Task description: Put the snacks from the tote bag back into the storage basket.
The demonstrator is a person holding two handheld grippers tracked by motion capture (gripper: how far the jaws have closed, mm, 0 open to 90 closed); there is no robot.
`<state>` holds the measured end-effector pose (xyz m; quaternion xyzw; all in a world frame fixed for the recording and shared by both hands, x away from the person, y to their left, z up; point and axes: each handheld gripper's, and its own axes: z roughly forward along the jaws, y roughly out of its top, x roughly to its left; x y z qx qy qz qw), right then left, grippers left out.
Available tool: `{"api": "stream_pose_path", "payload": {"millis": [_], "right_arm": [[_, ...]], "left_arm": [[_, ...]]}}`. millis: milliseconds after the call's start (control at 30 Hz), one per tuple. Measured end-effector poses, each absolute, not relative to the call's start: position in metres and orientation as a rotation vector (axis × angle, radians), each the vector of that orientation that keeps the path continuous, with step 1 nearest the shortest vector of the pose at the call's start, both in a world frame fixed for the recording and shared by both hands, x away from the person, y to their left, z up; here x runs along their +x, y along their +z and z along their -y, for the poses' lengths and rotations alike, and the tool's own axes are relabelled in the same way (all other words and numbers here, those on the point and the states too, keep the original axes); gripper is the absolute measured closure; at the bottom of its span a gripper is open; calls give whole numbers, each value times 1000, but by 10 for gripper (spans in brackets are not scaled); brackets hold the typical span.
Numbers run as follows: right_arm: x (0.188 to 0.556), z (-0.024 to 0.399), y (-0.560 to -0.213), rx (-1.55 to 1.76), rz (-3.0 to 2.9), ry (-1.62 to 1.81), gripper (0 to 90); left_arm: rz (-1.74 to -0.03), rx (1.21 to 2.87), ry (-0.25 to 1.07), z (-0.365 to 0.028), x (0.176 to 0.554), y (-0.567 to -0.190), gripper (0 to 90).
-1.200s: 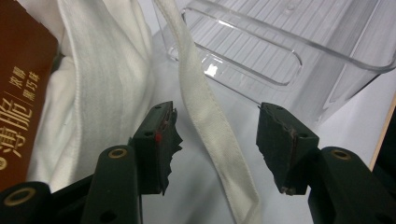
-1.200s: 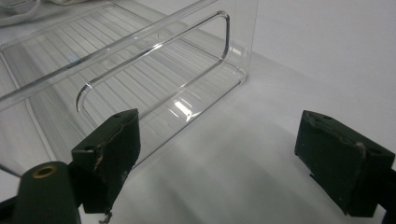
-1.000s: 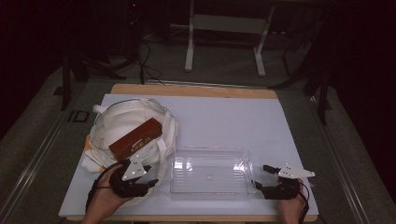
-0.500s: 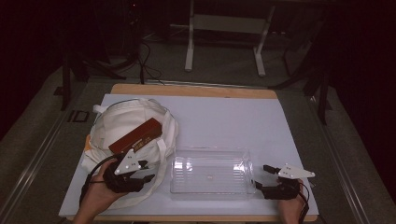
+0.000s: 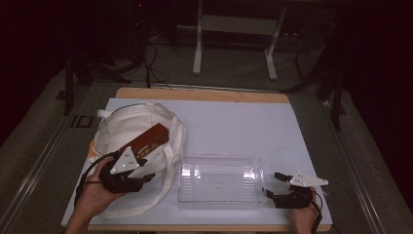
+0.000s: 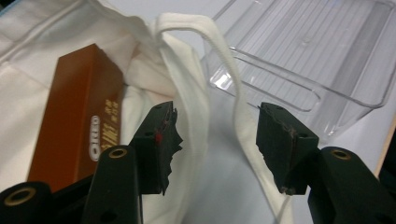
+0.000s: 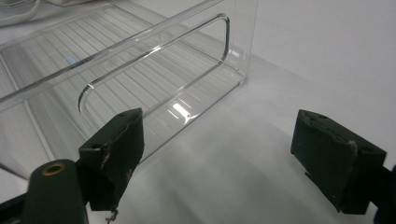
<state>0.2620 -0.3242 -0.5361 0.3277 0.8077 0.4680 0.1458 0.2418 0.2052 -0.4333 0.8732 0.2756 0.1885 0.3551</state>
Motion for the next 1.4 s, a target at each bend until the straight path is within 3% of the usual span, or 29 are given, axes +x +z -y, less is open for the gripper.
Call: {"api": "stream_pose_path", "payload": {"millis": [1400], "right_arm": [[262, 324, -536, 940, -2328, 1345, 171]], "left_arm": [[-853, 2318, 476, -248, 285, -426, 452]]}}
